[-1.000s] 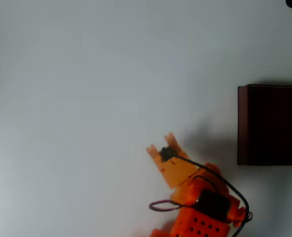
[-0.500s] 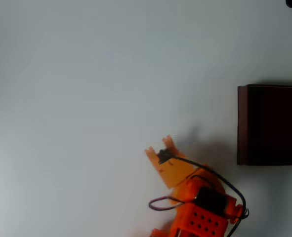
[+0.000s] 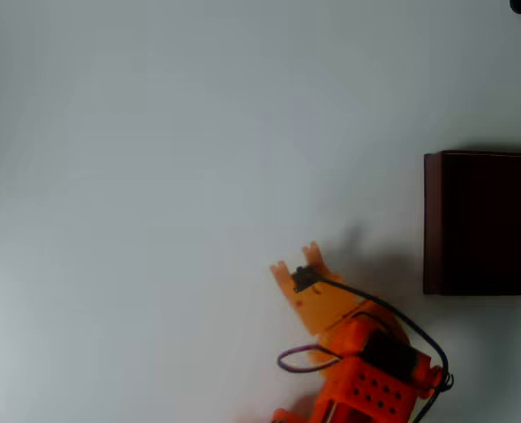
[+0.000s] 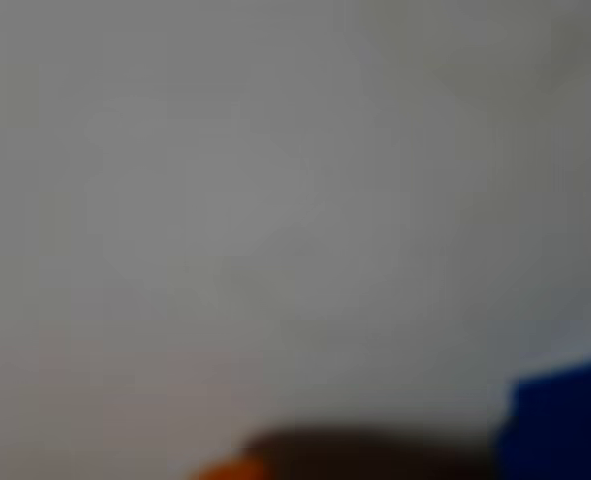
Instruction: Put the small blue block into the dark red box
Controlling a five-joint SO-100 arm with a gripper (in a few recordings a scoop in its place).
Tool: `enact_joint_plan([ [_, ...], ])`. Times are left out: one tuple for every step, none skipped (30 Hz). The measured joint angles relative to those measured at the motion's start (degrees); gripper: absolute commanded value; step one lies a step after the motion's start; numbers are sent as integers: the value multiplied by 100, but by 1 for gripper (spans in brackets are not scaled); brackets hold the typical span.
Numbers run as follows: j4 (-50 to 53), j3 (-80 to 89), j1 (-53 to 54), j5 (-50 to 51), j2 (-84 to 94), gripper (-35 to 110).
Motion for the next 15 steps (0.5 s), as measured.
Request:
enact_joint_plan([
  [-26, -26, 0, 0, -26, 10],
  [-26, -70, 18, -53, -53, 6],
  [-26, -97, 26, -35, -114, 3],
  [-26, -141, 35, -26, -158, 3],
  [-26, -158, 26, -70, -220, 2],
  [-26, -158, 9, -88, -246, 1],
  [9, -202, -18, -97, -246, 0],
  [-9, -220, -35, -105, -264, 0],
  [-9, -237, -44, -105, -334, 0],
  [18, -264, -26, -158, -343, 0],
  [44, -299, 9, -114, -343, 0],
  [0, -325, 44, -114, -352, 0],
  [0, -334, 62, -114, -343, 0],
  [0, -343, 62, -141, -343, 0],
  [53, -396, 44, -176, -325, 0],
])
